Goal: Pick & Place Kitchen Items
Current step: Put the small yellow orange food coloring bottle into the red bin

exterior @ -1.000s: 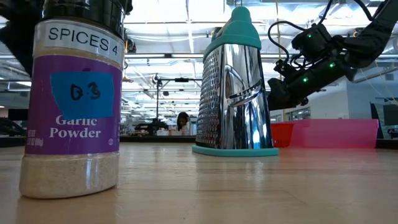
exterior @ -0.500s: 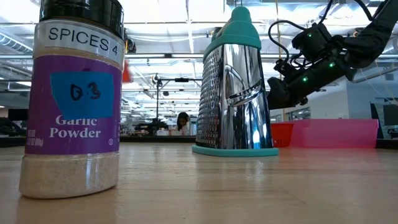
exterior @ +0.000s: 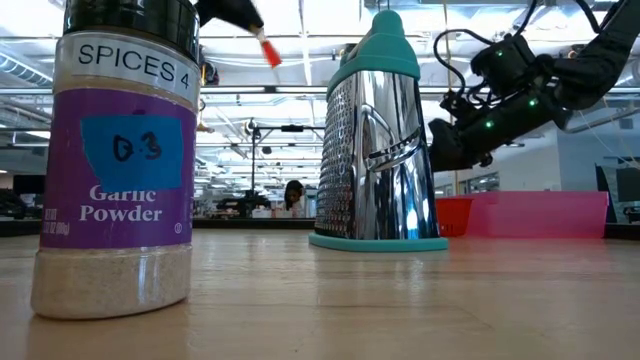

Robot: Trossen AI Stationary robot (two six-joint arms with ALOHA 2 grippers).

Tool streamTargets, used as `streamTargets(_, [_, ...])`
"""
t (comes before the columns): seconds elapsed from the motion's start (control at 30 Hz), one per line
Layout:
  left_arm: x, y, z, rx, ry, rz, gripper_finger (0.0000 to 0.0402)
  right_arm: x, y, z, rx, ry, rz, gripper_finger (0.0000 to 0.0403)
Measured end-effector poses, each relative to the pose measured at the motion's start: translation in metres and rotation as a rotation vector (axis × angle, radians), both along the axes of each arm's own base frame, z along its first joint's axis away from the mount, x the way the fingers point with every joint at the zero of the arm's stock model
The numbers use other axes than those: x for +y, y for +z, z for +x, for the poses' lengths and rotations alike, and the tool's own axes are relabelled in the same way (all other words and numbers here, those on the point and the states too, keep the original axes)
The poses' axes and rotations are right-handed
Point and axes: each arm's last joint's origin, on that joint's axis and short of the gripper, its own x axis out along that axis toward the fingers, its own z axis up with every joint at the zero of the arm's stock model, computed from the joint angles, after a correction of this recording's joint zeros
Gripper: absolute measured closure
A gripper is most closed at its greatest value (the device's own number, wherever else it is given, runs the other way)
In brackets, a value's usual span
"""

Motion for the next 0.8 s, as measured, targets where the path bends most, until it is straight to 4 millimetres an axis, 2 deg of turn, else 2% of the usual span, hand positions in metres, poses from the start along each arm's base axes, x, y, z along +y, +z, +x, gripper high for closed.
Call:
streamTargets(0.1, [0.020,0.018,0.007,-0.066,-0.002,0.017,0.0368,0.002,0.003,0.002,-0.031,0.015,-0.019,0.0234])
streamTargets(0.23, [0.048,0.028,0.024,-0.072,0.063,0.037,0.0368,0.004,0.008,0.005,-0.075,0.031,-0.042,0.0234])
streamTargets(0.53, [0.103,0.014,0.087,-0.023,-0.008,-0.034,0.0367,0.012,0.019,0.011,-0.143,0.083,-0.143,0.0234])
streamTargets(0.8, [0.126,-0.007,0.137,0.024,-0.052,-0.029,0.0367,0.018,0.027,0.014,-0.182,0.120,-0.218,0.0234])
